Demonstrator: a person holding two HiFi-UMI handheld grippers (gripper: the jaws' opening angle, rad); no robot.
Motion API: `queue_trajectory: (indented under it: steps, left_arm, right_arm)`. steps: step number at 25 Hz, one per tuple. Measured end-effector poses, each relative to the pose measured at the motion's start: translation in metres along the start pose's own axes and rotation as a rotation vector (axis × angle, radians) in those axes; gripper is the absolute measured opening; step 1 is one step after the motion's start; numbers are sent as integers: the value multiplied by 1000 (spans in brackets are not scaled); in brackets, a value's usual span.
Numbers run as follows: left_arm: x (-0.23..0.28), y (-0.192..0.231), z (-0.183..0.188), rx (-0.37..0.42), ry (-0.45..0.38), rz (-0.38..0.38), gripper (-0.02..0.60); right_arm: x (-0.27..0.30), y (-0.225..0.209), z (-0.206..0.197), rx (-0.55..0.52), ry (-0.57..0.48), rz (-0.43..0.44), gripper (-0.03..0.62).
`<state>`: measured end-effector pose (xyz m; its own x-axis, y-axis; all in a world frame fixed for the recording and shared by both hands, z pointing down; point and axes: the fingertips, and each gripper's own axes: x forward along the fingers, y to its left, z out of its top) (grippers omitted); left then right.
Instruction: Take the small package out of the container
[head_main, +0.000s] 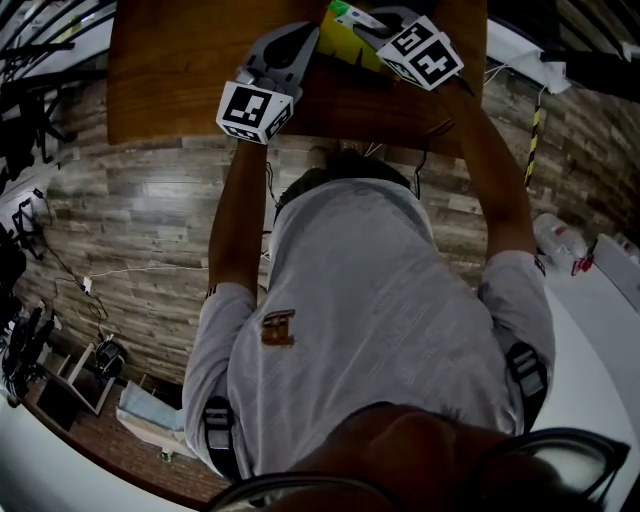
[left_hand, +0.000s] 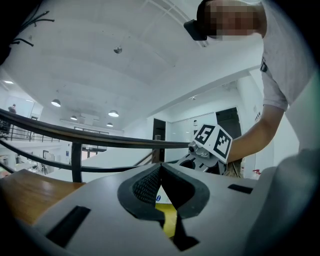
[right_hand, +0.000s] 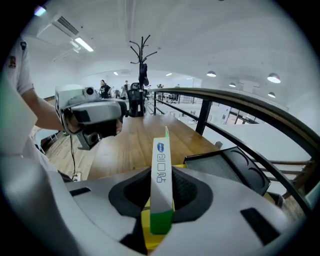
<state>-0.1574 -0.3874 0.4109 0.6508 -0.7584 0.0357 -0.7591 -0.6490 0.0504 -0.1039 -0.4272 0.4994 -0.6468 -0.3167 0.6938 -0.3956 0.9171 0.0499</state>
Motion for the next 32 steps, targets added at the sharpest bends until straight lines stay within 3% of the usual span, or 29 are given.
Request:
queue_trajectory:
  steps: [9,20,32]
  left_arm:
    - [-10,-18,31,17,-66,-12,18]
    - [-19,-43,68,31,-131,-14,18]
    - [-38,-55,94,38,-196,-13,18]
  right_arm:
    - [-64,18,51,58,-239,-64,98]
    - [-135,32,79,124,-493,-98,98]
    - [-176,66,94,219,-824,-62,98]
